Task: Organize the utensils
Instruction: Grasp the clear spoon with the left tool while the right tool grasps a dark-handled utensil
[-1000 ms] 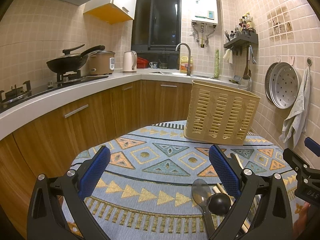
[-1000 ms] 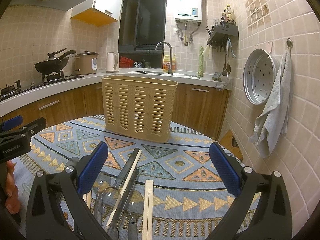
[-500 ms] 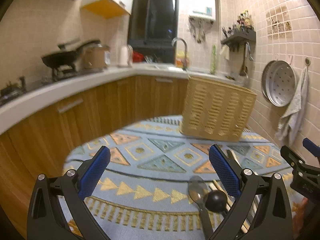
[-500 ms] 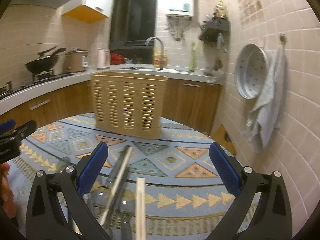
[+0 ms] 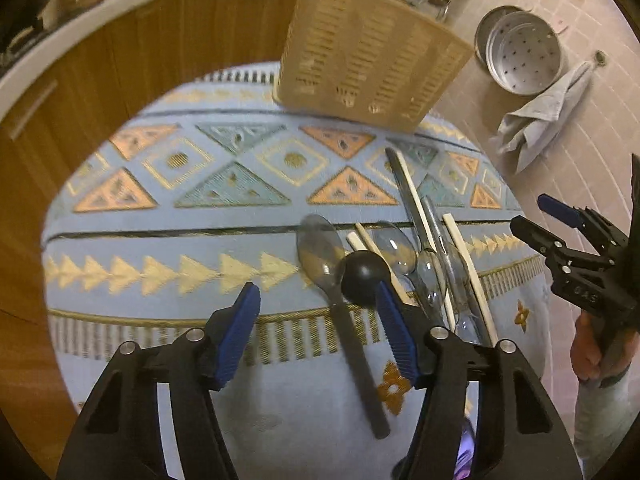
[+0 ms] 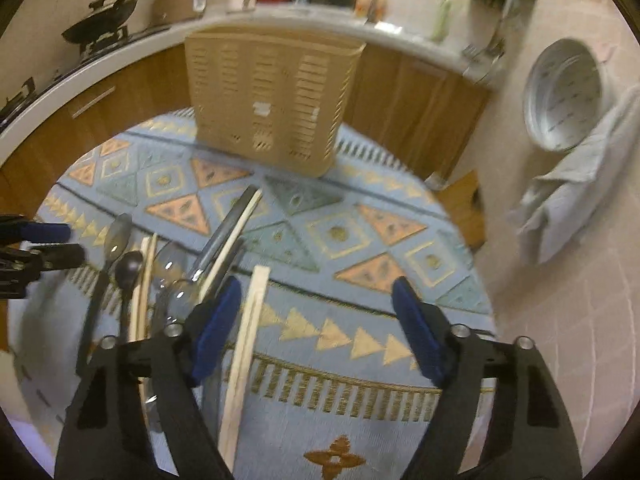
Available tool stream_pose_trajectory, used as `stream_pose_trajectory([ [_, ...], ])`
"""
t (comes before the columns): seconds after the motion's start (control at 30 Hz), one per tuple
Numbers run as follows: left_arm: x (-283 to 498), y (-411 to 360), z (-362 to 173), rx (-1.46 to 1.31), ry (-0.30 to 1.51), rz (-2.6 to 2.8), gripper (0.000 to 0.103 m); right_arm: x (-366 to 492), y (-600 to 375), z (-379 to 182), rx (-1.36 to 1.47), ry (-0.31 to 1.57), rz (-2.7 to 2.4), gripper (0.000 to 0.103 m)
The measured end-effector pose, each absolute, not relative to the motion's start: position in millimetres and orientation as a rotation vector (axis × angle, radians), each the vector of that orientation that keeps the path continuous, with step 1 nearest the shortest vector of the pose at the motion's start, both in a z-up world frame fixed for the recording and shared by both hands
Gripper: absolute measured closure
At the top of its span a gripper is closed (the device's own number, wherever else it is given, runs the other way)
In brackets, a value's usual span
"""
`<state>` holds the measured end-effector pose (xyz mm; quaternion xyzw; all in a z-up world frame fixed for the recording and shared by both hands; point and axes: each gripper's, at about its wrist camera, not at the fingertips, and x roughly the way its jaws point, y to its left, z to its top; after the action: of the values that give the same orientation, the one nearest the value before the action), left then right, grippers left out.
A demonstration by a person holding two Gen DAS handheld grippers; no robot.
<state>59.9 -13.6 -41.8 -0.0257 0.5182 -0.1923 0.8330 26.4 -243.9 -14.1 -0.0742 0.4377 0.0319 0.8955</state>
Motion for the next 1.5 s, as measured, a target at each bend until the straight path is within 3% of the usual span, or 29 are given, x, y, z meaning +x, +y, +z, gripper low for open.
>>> stream_pose_trajectory([
  [0.13,66.1,-32.1,-58.3,-0.008,1.187,-0.417,0.05,44.7,-245.4,-27.3,-0.095,1.064,0.139,0.049],
  [0.27,61.5,-52.8,-65.7,0.172,1.187,-0.354,0.064,51.4,-239.2,-41.9,-0.036,1.226,0.236,0.066],
  [0.57,68.7,-44.8,-66.8,0.189,1.199,-0.338,0.091,76.9,-211.7,-45.7,0.062,1.339,0.328,0.073],
  [0.77,76.6,-26.3,-62.3,0.091,1.225,-0.373,0.09,95.9,-203.6,-57.1,0.064,1.398,0.309,0.083],
  [0.87,80.8,-32.7,-61.3,0.108,1.231,-0.383,0.08,100.0,-205.0,-60.2,0.082,1.41,0.302,0.084],
  [1.1,87.4,-56.8,-62.4,0.285,1.235,-0.362,0.08,109.5,-205.2,-64.7,0.066,1.454,0.287,0.084],
  [1.23,88.4,-70.4,-62.5,0.377,1.238,-0.345,0.082,114.6,-191.2,-64.8,0.021,1.461,0.298,0.088],
  [1.3,88.8,-76.7,-62.5,0.412,1.22,-0.346,0.093,114.8,-184.7,-65.0,0.008,1.456,0.321,0.09],
  [1.4,87.6,-80.1,-60.5,0.395,1.171,-0.344,0.094,112.0,-184.4,-60.9,-0.013,1.415,0.329,0.1],
  [1.5,82.4,-73.1,-49.1,0.282,1.096,-0.382,0.094,105.8,-193.4,-51.3,0.006,1.356,0.359,0.102],
])
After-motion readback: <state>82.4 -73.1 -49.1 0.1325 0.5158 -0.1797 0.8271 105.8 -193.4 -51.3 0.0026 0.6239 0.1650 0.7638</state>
